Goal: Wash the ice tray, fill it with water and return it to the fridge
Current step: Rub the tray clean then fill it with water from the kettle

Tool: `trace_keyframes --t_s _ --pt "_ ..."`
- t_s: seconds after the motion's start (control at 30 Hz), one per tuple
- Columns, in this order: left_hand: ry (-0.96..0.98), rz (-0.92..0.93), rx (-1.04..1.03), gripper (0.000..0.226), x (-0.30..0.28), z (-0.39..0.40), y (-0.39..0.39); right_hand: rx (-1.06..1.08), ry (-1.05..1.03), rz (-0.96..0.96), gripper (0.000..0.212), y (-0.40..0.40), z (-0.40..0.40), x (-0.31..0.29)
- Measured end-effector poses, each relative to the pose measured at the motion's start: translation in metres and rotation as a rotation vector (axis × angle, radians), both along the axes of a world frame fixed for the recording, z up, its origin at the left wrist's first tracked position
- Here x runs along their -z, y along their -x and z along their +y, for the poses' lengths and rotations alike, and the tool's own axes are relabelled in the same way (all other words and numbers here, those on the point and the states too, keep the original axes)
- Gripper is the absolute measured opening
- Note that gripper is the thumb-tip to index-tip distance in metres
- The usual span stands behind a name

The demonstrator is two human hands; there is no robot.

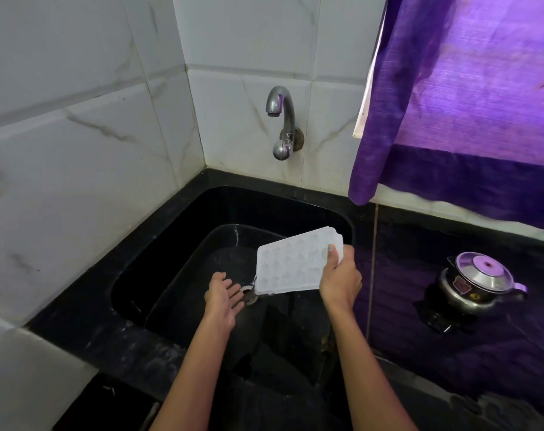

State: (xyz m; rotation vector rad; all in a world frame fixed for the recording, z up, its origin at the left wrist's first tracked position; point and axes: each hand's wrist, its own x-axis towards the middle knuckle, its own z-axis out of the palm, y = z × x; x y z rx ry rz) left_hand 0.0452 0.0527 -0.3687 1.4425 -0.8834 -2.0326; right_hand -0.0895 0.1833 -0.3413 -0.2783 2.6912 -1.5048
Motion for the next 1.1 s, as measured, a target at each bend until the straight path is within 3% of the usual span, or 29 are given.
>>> trace_keyframes --t_s 0.57,1.1 --pt "-0.018 -0.005 0.092 0.049 0.002 0.010 0.009 -0.225 -0.200 0.255 0.045 -0.019 -0.021 -0.016" --pt "-0.009 0.045 0.127 0.050 -0.013 0.027 -0.003 -0.320 -0.178 0.417 0.050 -0.049 -0.016 -0.038"
